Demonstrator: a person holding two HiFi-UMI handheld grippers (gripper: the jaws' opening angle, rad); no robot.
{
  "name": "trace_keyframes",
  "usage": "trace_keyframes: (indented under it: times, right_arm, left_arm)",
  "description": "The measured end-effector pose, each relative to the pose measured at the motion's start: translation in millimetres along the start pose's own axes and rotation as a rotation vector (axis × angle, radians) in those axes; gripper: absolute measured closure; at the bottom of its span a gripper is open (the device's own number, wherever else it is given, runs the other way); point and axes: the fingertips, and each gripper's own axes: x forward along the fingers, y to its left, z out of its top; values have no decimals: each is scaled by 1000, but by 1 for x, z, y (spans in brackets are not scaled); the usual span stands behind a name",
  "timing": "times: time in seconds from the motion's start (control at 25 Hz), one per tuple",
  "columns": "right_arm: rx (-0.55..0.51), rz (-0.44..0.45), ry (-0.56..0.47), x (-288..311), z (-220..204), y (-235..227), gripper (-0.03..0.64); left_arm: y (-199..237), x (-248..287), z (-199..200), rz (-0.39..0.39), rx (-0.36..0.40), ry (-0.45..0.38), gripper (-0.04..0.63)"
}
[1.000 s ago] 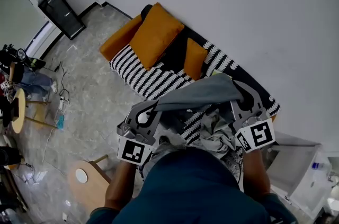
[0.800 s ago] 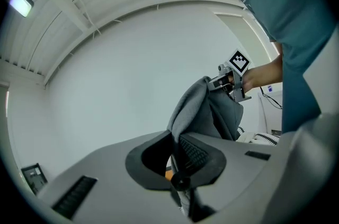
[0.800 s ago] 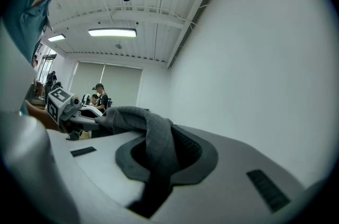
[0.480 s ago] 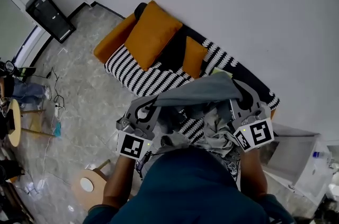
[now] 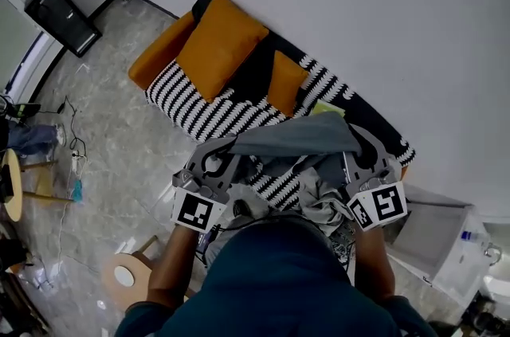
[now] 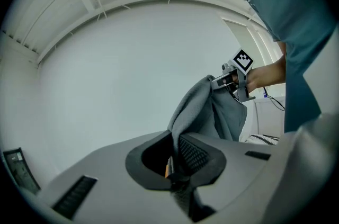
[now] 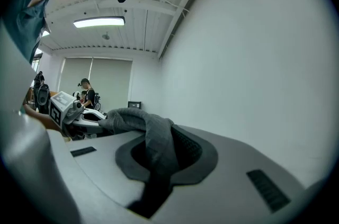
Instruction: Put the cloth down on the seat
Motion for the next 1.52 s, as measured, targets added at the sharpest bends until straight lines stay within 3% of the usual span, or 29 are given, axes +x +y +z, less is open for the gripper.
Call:
trace_keyframes:
  times: [0.52,0.76,1.08,1.52]
  right_arm:
    - [39,-35,-31,19,-3,-102,575]
    - [79,-42,-36,13,-16,-126,575]
    - [117,-64,-18,18,-34,-137,575]
    - [78,-189,91,42,-55,-139,575]
  left_arm:
    - [-7,100,17,-46,16,15,571]
    - [-20,123,18,-68,32,41,571]
    - [-19,133,15,-77,52,49,571]
    - [13,171,-27,-174,-55,-17,572]
